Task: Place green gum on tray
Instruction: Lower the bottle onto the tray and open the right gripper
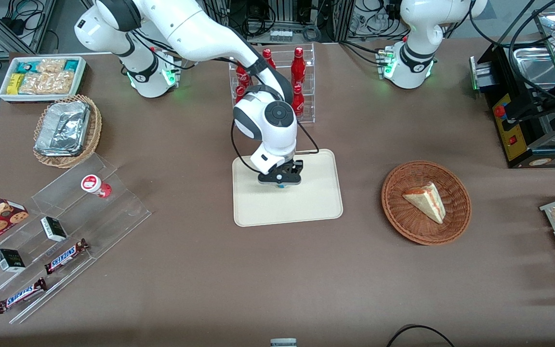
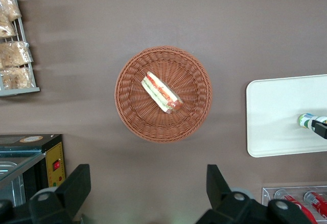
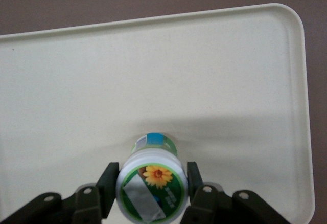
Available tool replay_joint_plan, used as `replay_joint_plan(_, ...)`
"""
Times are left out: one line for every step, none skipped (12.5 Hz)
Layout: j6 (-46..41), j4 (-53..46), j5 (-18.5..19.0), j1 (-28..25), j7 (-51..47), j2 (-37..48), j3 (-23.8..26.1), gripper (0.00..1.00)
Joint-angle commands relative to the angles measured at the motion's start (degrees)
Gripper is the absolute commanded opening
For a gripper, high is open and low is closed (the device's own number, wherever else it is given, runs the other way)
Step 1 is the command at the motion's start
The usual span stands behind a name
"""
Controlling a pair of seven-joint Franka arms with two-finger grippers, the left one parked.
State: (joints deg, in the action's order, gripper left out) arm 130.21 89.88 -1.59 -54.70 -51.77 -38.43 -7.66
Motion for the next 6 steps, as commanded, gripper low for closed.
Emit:
replay_joint_plan(0.22, -2.25, -0.35, -0.15, -0.96, -1.82, 0.02, 0.00)
replay_joint_plan(0.31, -2.25, -0.35, -0.32, -1.49, -2.26, 0.02, 0.00)
replay_joint_plan(1.18, -2.34, -0.26, -1.28, -2.62, -2.70, 0.02, 0.00)
replay_joint_plan(2.23, -2.69, -0.26, -1.29, -2.89, -3.14, 0.02, 0.00)
replay_joint_plan(2.41, -3.04, -0.26, -1.29, -2.98, -3.40, 0.02, 0.00)
replay_joint_plan(2.42, -3.04, -0.26, -1.29, -2.90, -3.49, 0.02, 0.37)
